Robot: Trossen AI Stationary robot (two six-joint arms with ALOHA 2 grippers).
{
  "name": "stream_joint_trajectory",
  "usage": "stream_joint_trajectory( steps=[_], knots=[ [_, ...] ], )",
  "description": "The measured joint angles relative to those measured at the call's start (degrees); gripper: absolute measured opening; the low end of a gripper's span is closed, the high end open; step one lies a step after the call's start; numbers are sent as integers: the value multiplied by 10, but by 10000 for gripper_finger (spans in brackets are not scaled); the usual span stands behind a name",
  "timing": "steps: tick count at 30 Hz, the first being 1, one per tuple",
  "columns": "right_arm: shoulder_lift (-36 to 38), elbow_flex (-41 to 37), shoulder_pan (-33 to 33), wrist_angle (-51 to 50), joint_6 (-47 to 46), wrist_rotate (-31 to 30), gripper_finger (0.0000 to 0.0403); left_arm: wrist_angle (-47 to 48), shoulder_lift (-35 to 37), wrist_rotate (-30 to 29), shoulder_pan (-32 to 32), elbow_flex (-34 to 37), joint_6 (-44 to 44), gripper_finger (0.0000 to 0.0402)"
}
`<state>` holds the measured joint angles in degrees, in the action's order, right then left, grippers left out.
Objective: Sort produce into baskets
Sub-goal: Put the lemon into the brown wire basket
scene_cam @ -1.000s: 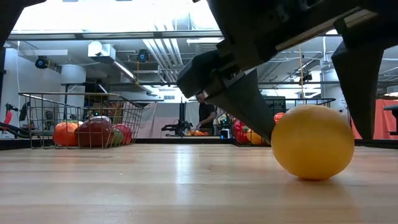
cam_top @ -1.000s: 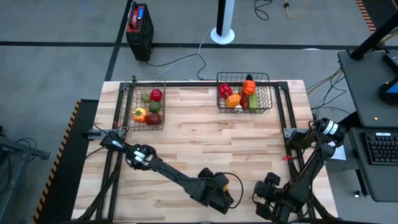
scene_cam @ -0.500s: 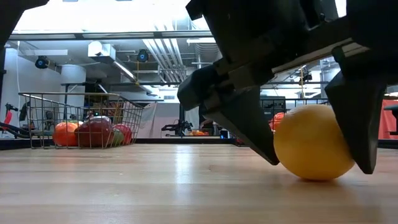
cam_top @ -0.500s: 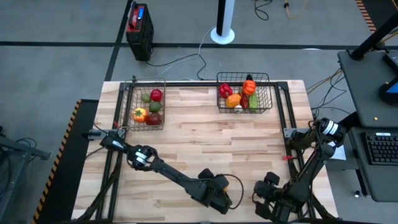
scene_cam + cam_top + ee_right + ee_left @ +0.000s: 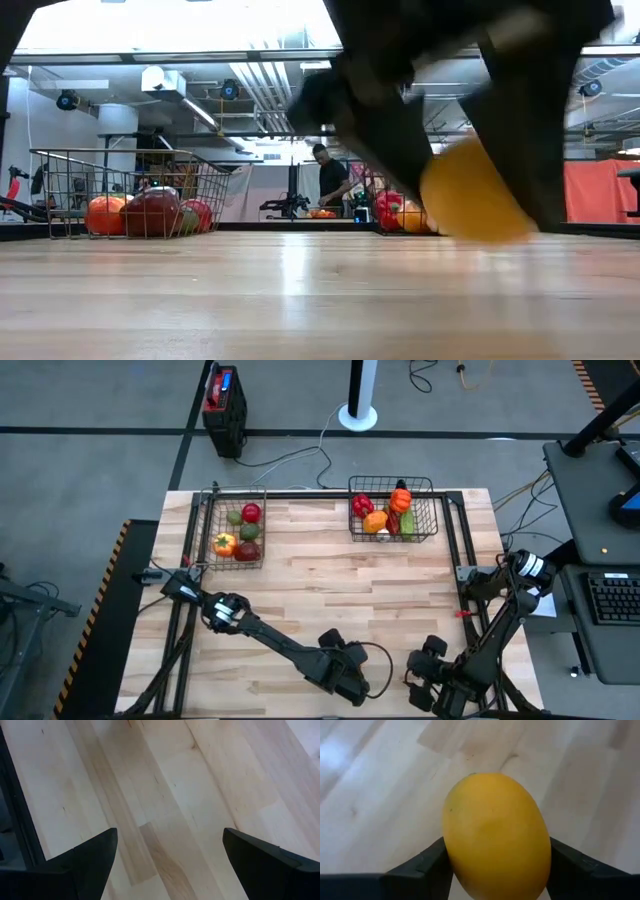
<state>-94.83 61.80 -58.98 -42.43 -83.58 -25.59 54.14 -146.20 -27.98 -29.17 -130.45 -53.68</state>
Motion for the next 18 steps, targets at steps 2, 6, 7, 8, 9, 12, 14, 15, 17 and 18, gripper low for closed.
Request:
stream_joint_trajectory(
  steps=[2,6,7,8,9,12,14,15,17,18],
  knots=[
    [0,0,0,4,8,-1,352,12,12,-10,-5,0,12,224],
    [0,0,9,38,49,-21,352,76,47,-50,-13,0,31,224],
    [0,0,15,50,60,-28,352,98,56,-61,-14,0,33,224],
    [0,0,22,62,73,-31,352,121,66,-73,-15,0,35,224],
    [0,0,31,72,89,-31,352,144,76,-83,-15,0,35,224],
    [0,0,59,112,149,-31,352,205,103,-118,-16,0,36,224],
    [0,0,80,142,197,-32,352,245,120,-147,-16,0,36,224],
    [0,0,92,155,221,-31,352,267,127,-162,-16,0,36,224],
    [0,0,113,184,266,-31,352,315,138,-181,-16,0,34,224],
    [0,0,123,195,285,-30,352,336,143,-185,-16,0,32,224]
  ],
)
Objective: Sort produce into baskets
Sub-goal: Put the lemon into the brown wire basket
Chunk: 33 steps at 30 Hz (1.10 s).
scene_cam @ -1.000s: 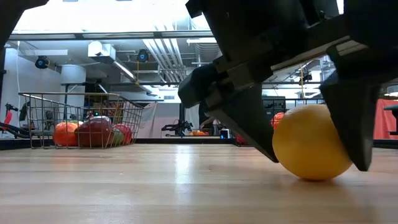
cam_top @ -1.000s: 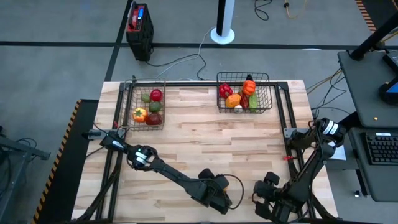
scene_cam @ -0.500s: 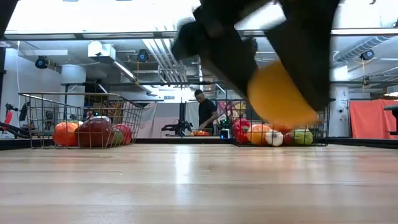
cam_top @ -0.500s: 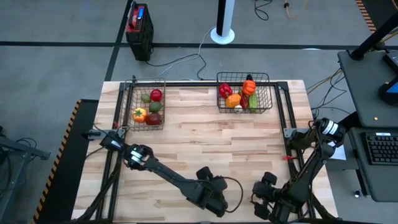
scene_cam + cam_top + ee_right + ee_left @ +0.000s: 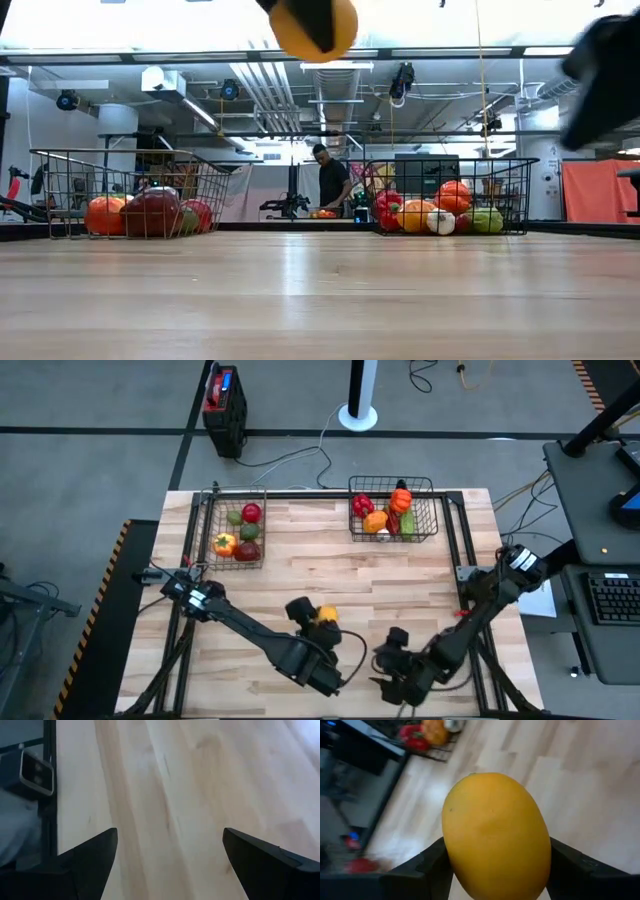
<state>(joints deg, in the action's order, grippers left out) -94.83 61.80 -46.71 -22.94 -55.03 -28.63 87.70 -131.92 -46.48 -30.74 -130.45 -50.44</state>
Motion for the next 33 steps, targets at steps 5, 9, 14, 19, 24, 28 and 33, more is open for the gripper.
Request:
stream_joint_trajectory(
  steps=[5,9,14,19,24,28,33],
  knots=[
    [0,0,47,30,71,18,352,24,22,-8,4,12,33,224],
    [2,0,74,30,99,31,352,23,56,-20,9,45,58,224],
    [9,0,94,30,142,32,352,22,143,-22,24,171,48,224],
    [32,0,118,28,176,36,352,17,273,-18,67,347,-9,224],
    [69,0,158,26,236,51,352,-17,405,24,155,491,-15,224],
    [100,0,210,20,290,74,352,-26,494,51,262,572,5,224],
    [129,0,276,2,342,110,352,-59,593,82,428,643,88,224]
  ],
)
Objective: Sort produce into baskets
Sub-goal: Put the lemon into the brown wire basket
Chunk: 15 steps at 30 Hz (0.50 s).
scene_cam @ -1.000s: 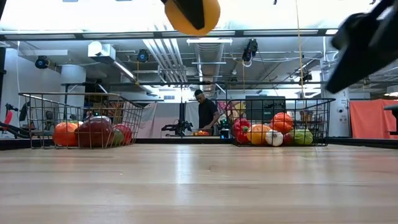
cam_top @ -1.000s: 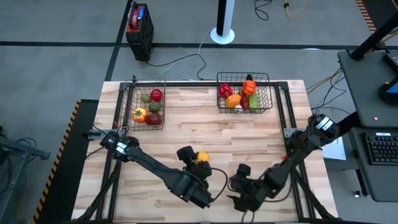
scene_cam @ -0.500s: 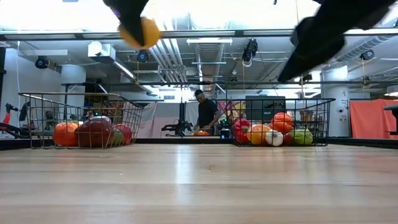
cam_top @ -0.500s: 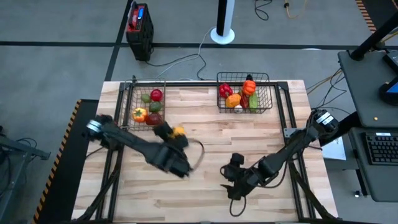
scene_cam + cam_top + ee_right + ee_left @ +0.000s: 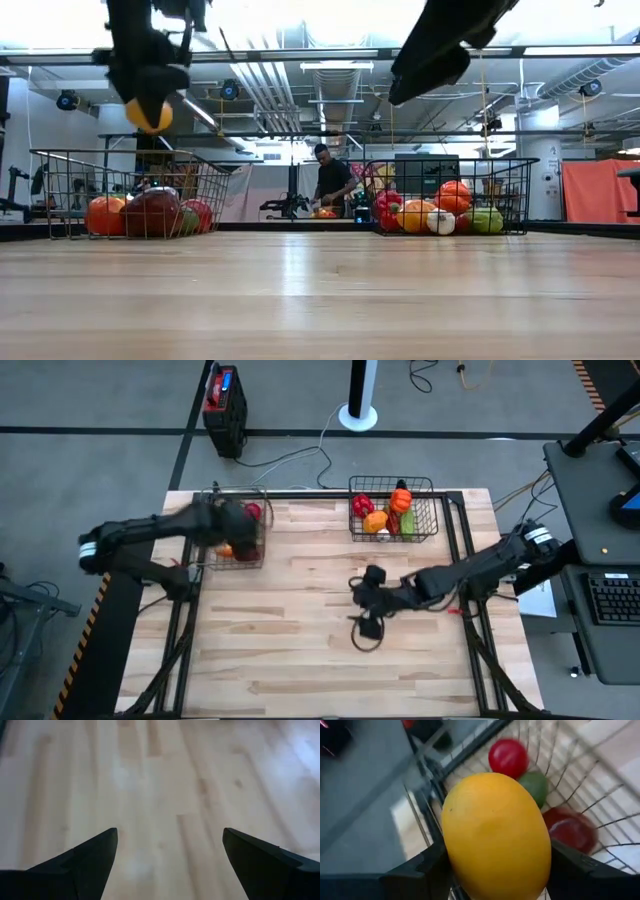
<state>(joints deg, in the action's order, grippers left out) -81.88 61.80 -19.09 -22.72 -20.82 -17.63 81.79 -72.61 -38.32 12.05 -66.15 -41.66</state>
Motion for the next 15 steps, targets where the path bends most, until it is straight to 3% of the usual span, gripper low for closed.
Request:
stream_joint_trajectory(
  steps=[7,11,15],
  knots=[
    [17,-2,55,-53,20,1,352,-144,67,183,213,85,150,224],
    [16,-4,59,-55,13,2,352,-172,54,206,271,104,189,224],
    [16,-4,59,-53,9,1,352,-201,26,205,289,104,220,224]
  ],
)
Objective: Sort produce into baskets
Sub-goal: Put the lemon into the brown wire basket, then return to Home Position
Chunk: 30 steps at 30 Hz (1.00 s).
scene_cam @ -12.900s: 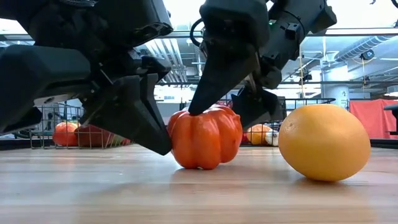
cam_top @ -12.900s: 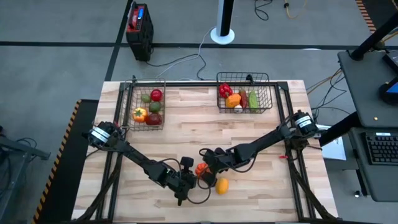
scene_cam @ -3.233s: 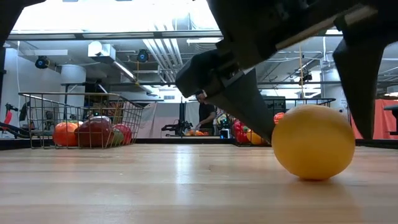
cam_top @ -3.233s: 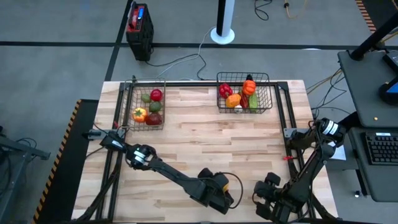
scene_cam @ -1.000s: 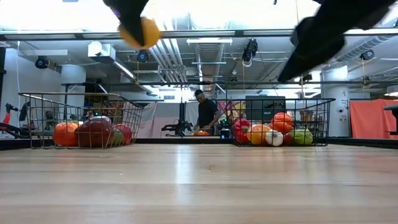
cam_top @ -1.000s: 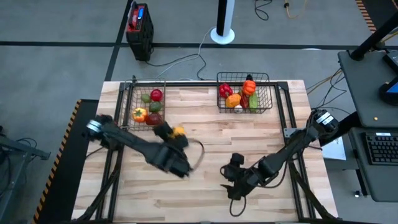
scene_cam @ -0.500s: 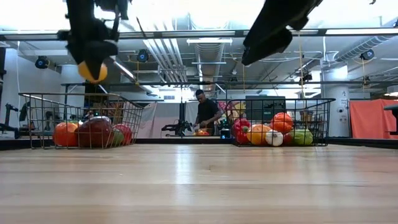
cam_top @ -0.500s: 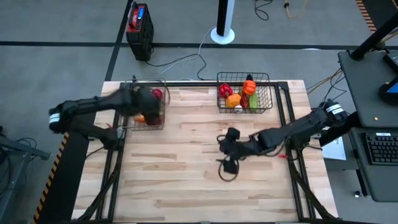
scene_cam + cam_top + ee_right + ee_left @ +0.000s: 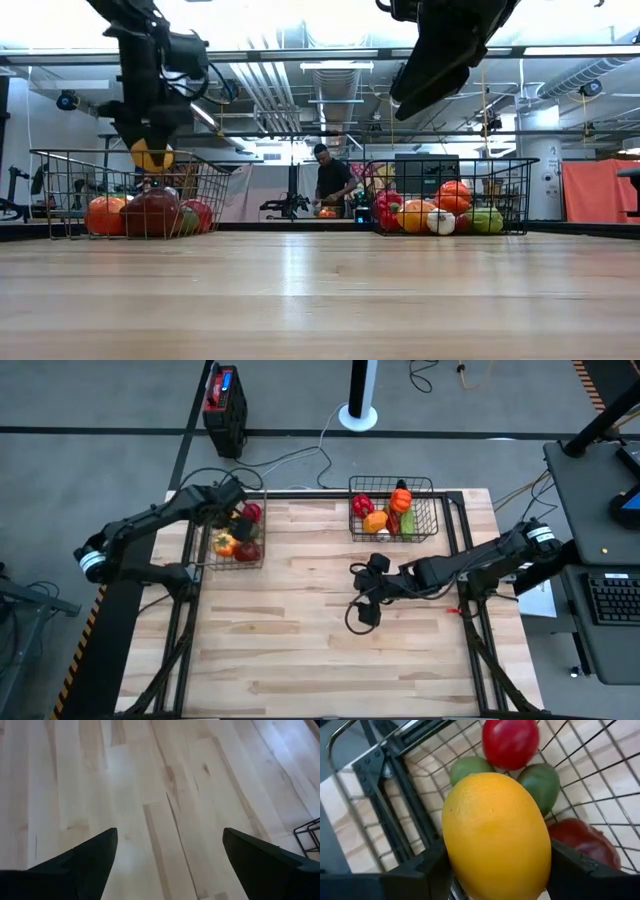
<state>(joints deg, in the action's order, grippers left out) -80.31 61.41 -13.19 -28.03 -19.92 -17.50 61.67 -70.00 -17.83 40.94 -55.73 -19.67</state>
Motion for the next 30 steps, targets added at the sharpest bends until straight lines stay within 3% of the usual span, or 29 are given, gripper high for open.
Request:
stream_joint_trajectory(
  steps=[7,15,30],
  knots=[
    [1,0,0,0,-5,0,352,-11,-58,-71,2,0,16,227],
    [1,0,0,0,-6,0,352,-13,-107,-130,2,0,13,265],
    [1,0,0,0,3,-2,352,-12,-86,-164,-17,-1,-4,299]
  ],
)
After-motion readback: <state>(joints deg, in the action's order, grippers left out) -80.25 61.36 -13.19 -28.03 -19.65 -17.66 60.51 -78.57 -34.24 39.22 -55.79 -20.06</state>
